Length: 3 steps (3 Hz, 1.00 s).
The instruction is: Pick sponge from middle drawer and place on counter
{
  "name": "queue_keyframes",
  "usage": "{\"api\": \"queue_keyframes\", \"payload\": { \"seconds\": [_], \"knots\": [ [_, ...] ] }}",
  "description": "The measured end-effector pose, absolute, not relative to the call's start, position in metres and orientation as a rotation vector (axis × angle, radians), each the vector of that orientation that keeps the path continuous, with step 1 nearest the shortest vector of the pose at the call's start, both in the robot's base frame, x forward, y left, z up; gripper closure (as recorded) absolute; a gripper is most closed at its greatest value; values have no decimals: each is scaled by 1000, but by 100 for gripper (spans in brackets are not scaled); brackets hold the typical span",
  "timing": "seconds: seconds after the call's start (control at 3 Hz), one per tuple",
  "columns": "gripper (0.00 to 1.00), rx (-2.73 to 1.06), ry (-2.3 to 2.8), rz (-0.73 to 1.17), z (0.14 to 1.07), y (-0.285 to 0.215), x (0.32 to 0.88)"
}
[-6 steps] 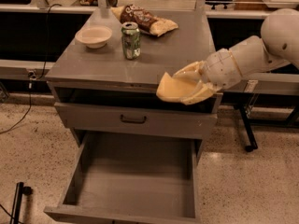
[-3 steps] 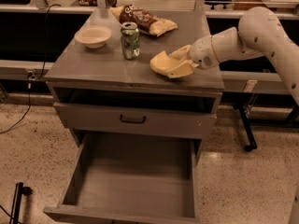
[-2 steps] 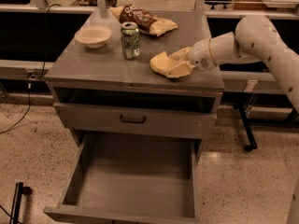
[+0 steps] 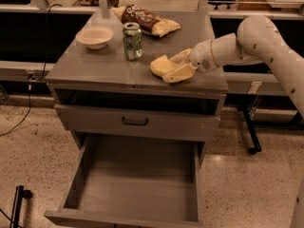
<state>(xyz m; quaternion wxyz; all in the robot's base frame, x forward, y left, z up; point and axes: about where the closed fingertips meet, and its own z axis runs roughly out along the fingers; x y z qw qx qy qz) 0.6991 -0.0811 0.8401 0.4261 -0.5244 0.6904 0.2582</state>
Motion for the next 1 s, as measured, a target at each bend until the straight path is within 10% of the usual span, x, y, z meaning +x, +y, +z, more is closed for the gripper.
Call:
{"api": "queue_keyframes", "payload": {
  "seconds": [0.33, 1.0],
  "knots": [
    [0, -1314, 1725, 650, 839, -78, 699],
    [0, -1287, 1669, 665, 867, -119, 673]
  ]
}}
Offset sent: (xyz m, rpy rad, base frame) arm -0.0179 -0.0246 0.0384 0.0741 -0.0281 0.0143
